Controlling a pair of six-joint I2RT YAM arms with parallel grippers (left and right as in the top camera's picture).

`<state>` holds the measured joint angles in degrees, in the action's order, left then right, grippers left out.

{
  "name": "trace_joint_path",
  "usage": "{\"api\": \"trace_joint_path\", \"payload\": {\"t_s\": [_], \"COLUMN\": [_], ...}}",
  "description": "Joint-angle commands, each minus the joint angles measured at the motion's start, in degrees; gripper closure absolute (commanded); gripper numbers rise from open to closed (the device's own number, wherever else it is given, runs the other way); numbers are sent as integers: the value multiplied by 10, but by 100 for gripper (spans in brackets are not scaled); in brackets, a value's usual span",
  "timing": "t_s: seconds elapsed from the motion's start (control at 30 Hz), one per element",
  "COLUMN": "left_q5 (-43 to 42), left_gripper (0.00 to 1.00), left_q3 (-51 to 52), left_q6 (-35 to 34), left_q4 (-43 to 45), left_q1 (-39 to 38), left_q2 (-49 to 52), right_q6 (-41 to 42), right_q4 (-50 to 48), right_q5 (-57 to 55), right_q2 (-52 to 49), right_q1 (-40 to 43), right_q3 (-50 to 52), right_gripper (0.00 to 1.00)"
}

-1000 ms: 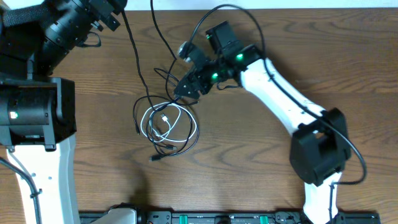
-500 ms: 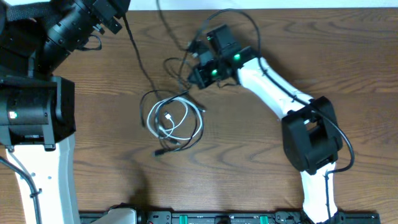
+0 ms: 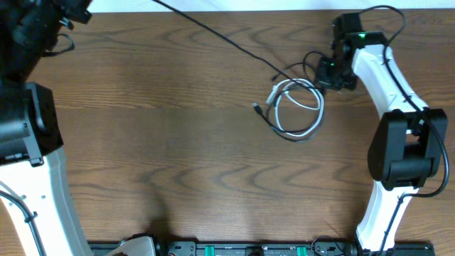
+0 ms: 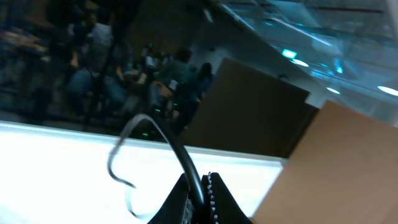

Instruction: Untangle cables

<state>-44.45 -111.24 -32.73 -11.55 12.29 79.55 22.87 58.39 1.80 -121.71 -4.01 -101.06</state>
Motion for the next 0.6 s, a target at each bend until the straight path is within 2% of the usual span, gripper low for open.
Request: {"api": "trace_joint_path", "payload": {"t_s": [0.0,0.23,0.3,0.37,0.4,0.57], "left_q5": [27,34,28,10,8,-2], "left_gripper": [93,93,93,93,93,92], "left_q3": [-9,-9,-9,-9,-9,-9], "left_q6": [10,10,10,10,10,10], "left_q4": [8,14,10,-10,-19,-40], "left_q1": [18,18,18,18,18,18], "left_q2": [7,17,17,17,17,17], "right_q6": [1,-104,-172,-253,-266,-322], "right_q4": [8,11,11,19,23,54], "right_q5": [-50,-15,36,129,154,250], "right_q2": [14,14,14,17,19,52], "right_q1": [23,36,36,35,35,29], "right_q3": [0,0,0,-5,-8,-46], "right_gripper": [99,98,87,68,62,46]}}
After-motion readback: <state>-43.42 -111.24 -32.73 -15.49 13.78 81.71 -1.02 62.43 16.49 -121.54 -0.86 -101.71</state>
